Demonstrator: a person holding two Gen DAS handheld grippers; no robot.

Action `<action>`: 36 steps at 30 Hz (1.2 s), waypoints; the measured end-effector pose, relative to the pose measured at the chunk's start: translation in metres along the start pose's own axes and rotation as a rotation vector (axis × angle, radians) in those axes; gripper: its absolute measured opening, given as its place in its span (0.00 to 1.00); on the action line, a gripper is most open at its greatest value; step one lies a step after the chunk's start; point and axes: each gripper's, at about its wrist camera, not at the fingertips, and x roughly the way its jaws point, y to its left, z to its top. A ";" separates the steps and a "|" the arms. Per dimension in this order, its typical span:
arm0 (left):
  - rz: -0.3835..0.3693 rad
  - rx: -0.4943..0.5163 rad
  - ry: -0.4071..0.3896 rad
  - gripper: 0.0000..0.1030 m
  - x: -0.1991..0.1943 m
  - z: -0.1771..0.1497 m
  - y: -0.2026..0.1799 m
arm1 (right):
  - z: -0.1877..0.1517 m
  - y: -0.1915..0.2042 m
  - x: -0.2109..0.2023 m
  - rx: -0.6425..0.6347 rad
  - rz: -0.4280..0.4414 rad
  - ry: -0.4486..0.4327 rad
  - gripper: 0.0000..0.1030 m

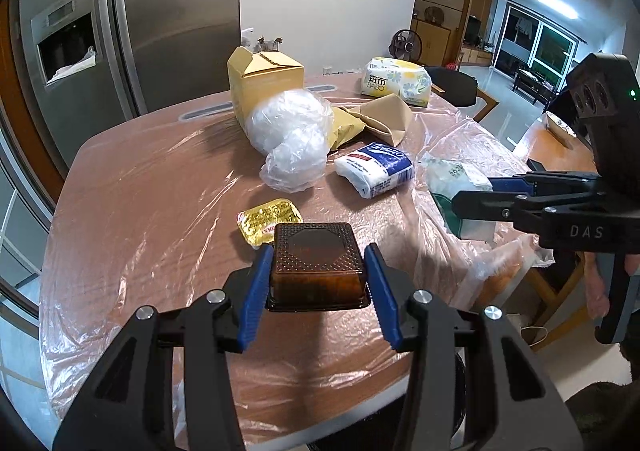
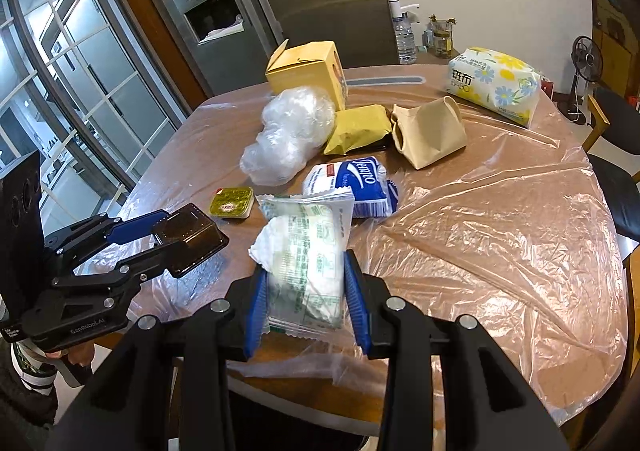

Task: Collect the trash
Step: 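Carry the brown tray and wet-wipe packet over the black bin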

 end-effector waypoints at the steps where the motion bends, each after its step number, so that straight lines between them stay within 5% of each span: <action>1: 0.001 0.001 0.001 0.47 -0.001 -0.001 0.000 | -0.002 0.002 -0.002 -0.006 0.003 0.000 0.34; 36: -0.050 0.025 0.064 0.47 -0.066 -0.065 -0.031 | -0.070 0.037 -0.051 -0.126 0.113 0.103 0.34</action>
